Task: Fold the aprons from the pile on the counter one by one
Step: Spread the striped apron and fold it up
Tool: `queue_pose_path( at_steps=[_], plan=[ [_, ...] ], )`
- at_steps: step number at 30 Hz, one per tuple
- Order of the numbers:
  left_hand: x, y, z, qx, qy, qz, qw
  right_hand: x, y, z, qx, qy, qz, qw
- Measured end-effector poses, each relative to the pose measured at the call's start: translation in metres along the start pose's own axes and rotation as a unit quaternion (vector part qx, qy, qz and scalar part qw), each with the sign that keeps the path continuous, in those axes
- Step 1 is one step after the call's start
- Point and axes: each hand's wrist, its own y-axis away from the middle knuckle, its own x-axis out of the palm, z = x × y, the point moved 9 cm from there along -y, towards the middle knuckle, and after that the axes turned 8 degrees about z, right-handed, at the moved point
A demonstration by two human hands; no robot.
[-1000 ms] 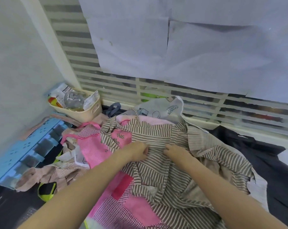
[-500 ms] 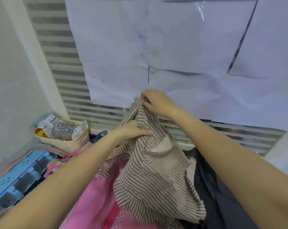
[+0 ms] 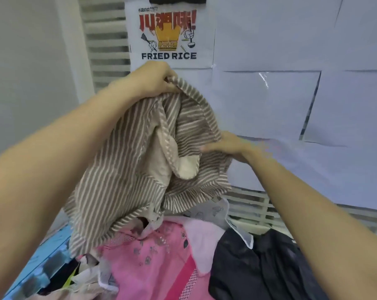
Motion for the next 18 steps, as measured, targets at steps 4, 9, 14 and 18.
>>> queue_pose_path(
  at_steps=[4,9,14,18],
  plan=[
    [0.001,0.006,0.011,-0.021,-0.058,0.007,0.998,0.036,-0.001,-0.024,0.118,0.120,0.090,0.982],
    [0.006,0.028,0.052,-0.067,-0.123,-0.006,0.990,-0.100,0.056,0.040,0.068,0.183,-0.441,0.876],
    [0.007,0.040,0.082,-0.119,-0.116,-0.081,0.983,-0.091,0.050,0.100,0.013,0.328,-0.247,0.912],
    [0.084,0.055,0.093,-0.184,-0.124,0.172,0.960,-0.029,0.056,0.026,0.177,0.211,0.061,0.959]
  ],
)
